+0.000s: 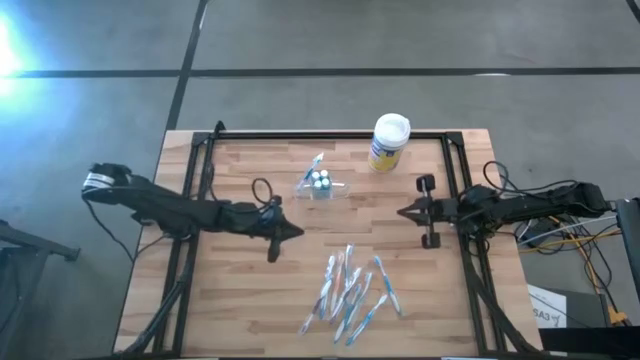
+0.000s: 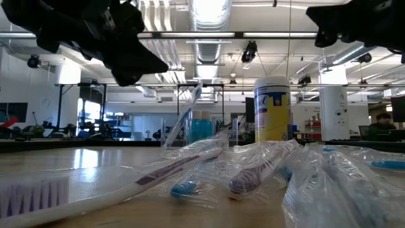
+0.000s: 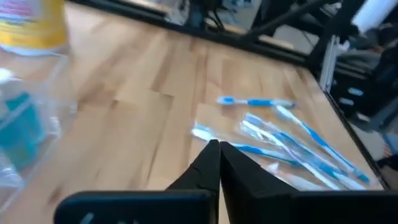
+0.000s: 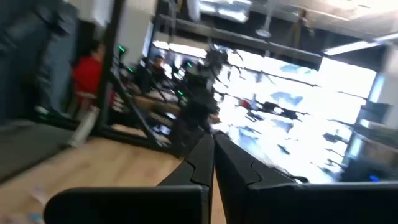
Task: Pick & Place toothbrushing station
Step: Put the blue toothbrush into the transparent organizer
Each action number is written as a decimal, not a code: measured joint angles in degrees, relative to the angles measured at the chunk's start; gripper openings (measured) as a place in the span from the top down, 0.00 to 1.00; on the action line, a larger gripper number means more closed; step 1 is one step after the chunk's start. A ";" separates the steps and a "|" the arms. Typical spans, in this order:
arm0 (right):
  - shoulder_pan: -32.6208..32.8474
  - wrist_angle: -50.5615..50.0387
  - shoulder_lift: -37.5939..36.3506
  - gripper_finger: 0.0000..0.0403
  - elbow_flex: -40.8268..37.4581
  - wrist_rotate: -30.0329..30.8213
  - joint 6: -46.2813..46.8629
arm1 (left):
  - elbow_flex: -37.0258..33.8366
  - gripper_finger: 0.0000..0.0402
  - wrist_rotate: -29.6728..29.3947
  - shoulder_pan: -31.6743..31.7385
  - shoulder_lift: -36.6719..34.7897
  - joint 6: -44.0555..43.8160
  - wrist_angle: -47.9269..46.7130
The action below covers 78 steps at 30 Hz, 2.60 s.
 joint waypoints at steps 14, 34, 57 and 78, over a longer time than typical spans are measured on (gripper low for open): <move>-0.02 -2.33 -0.03 0.98 -0.02 7.45 -0.73 | 28.68 0.88 5.61 0.11 24.94 -5.32 -31.78; 0.02 -4.74 0.01 0.98 -0.02 7.19 10.40 | 63.88 0.49 11.20 -0.92 48.67 -10.77 -63.84; 0.02 -3.24 -0.03 0.98 -0.02 6.99 4.40 | 65.22 0.48 0.30 -0.13 48.22 3.79 -79.58; 0.04 -3.80 0.01 0.98 -0.02 6.99 8.92 | 61.52 0.48 0.65 -2.23 45.31 -20.32 -80.50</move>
